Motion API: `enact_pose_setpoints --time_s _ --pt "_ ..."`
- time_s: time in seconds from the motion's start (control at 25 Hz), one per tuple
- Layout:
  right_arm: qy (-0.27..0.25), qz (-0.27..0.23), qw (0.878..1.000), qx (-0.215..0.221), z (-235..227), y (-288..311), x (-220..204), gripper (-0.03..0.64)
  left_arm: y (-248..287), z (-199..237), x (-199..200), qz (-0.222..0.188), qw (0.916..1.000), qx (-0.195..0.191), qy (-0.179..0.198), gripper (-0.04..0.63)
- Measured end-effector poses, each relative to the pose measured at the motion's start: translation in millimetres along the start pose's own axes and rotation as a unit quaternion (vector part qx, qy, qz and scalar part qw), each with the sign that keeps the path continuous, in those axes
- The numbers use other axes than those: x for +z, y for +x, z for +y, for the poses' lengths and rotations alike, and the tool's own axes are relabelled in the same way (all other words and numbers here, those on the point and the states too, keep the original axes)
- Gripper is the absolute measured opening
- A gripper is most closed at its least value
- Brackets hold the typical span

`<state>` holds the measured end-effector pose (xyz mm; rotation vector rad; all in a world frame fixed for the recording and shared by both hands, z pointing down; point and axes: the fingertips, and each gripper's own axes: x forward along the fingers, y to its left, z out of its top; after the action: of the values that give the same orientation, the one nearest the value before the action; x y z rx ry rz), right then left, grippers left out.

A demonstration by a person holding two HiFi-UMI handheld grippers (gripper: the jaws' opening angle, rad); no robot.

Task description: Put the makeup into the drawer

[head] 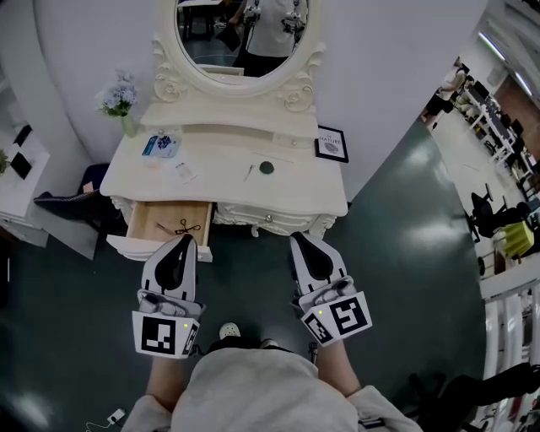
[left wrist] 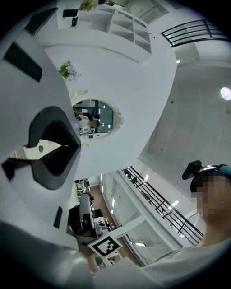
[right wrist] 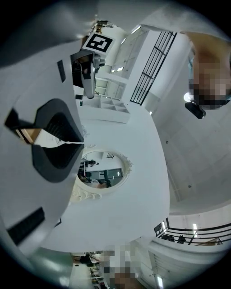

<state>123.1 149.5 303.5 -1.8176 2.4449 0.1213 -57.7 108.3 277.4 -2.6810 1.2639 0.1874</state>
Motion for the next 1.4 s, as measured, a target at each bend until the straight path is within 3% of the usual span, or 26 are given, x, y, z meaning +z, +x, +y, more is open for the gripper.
enact_pose_setpoints --time_s 0.68,1.4 --pt "-0.008 0.015 1.000 -0.021 4.9 42.4 -23.6 0.026 26.8 40.1 -20.3 -0.007 0.9995 -0.031 0.002 0.014" --pt "-0.004 0.039 0.999 -0.001 -83.7 132.6 -43.5 0.026 137.8 60.0 -38.7 -0.006 0.9999 -0.015 -0.001 0.014"
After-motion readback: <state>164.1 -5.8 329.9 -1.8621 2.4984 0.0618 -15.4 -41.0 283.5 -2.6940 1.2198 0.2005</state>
